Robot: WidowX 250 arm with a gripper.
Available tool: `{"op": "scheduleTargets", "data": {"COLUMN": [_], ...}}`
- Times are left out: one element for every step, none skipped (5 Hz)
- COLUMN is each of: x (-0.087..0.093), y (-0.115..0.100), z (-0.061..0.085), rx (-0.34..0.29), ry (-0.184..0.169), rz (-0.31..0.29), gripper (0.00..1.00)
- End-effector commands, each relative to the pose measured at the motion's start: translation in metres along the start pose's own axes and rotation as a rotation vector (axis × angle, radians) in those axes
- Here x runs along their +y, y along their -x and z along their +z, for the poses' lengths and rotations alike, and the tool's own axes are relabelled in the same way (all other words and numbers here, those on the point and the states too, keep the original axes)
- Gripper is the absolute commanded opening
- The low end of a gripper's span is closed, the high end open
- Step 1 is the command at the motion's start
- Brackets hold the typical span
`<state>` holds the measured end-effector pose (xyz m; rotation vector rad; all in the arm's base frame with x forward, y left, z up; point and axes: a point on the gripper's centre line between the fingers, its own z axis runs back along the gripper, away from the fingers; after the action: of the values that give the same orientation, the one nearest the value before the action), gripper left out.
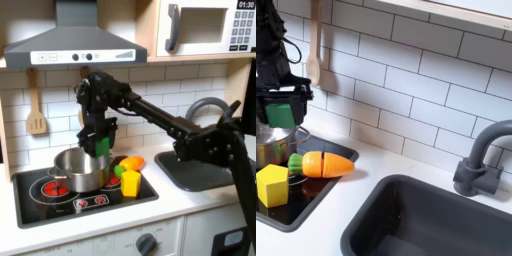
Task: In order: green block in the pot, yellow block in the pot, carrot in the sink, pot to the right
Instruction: 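Put the green block in the pot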
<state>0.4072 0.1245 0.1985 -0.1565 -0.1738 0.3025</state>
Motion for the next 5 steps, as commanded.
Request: {"op": "scheduleTargets", "data": {"x": [0.014,0.028,0.033,0.028,0.027], "y": [0.001,0.001,0.007,0.008,0.009], "z": [0.018,0.02,0.013,0.012,0.011], "rx": [-0.029,-0.029,-0.004,-0.002,0.006], "ry": [0.017,0.022,0.028,0.02,0.025], "rz": [0.014,0.039,0.053,0.044,0.039], "gripper": [0.0,0.0,0.0,0.0,1.0]}}
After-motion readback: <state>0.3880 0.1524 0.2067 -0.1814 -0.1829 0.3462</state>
